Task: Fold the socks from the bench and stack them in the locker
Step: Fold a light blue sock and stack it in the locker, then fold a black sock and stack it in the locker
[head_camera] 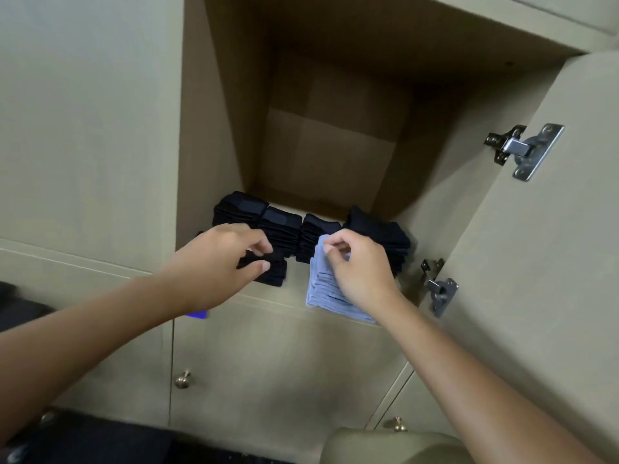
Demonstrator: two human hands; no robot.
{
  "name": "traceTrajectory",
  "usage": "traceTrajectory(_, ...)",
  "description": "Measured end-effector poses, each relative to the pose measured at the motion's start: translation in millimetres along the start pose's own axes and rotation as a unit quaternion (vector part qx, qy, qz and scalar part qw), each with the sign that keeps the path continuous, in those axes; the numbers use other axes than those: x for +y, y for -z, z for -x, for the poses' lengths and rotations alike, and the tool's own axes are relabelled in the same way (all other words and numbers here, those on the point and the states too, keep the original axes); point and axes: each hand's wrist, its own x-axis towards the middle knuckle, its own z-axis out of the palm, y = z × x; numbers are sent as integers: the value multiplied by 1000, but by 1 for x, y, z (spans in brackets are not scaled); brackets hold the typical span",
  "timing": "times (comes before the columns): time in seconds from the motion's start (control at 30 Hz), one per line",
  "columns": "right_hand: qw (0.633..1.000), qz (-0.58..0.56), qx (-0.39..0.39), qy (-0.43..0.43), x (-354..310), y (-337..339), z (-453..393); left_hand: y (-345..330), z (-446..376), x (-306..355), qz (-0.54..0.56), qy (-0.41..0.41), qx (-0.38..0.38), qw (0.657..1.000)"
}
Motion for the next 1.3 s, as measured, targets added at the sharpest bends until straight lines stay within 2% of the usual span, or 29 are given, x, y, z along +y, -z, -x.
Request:
traceTrajectory(0.17,998,-17,-39,54,-22,-21,10,22,19,-17,14,29,5,999)
traceTrajectory(0.33,986,-13,-94,134,-41,-43,19,47,45,-41,-27,60,-17,998)
traceTrajectory(0.57,968,-23,-183,170,-62,-74,27,81,81,-73,-88,130,-51,986)
traceTrajectory(0.73,951,-39,-243,188,-85,-96,33,111,102,-98,-117,201,-27,972)
traceTrajectory(1.0,933,-55,-280,221,-112,-123,39,147,135,-149,-143,289,19,946)
traceTrajectory(1.2,927,-52,-296,227,-122,-138,42,157,155,-188,-188,341,-32,921)
traceTrajectory(1.3,923,-45,-310,223,-125,-144,43,161,164,-208,-233,363,-89,898)
